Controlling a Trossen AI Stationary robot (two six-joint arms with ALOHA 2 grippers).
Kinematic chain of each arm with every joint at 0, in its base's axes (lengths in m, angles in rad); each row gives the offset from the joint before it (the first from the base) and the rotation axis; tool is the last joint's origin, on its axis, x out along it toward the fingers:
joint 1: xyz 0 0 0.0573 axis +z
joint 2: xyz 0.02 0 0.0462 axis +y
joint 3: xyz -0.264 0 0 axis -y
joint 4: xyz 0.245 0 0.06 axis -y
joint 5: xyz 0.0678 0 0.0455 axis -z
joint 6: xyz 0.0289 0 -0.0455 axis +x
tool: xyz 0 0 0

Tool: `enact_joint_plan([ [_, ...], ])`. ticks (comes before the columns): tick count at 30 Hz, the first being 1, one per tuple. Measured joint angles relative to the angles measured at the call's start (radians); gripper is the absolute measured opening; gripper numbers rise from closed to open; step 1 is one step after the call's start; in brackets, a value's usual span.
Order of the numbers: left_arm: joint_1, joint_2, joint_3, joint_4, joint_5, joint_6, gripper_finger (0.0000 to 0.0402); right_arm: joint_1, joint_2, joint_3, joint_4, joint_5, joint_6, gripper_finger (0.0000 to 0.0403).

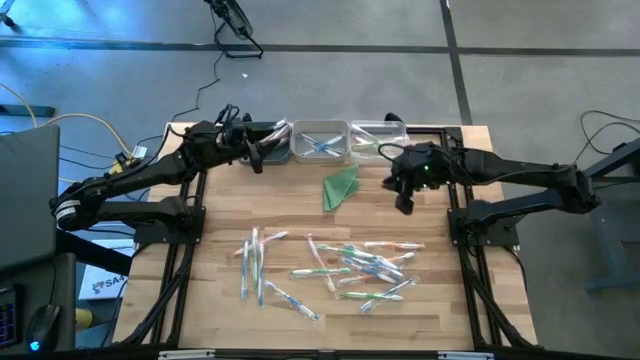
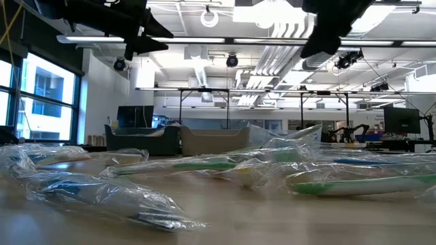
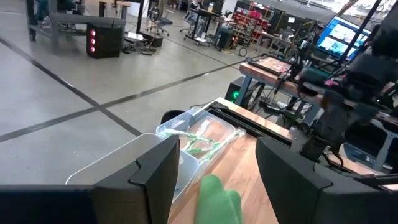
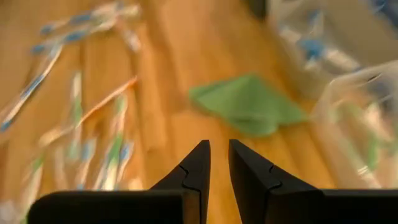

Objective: Pick & Place Toothbrushes
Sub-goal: Put the orange toothbrush into the dark blue bin

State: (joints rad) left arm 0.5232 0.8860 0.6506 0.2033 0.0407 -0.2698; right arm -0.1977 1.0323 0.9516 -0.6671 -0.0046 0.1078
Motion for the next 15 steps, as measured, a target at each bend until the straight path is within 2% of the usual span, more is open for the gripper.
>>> enact_joint_plan([
  [4, 0.000, 0.000, 0.000, -0.001, 0.000, 0.003, 0.0207, 0.032, 0.000, 0.000, -0.084, -0.029, 0.000, 0.0050],
  [9, 0.000, 0.000, 0.000, -0.001, 0.000, 0.003, 0.0207, 0.083, 0.007, 0.000, -0.107, -0.025, -0.018, 0.0056],
  [15, 0.000, 0.000, 0.000, -0.002, 0.001, 0.003, 0.0207, 0.142, 0.063, 0.000, -0.140, -0.026, -0.025, 0.0110],
])
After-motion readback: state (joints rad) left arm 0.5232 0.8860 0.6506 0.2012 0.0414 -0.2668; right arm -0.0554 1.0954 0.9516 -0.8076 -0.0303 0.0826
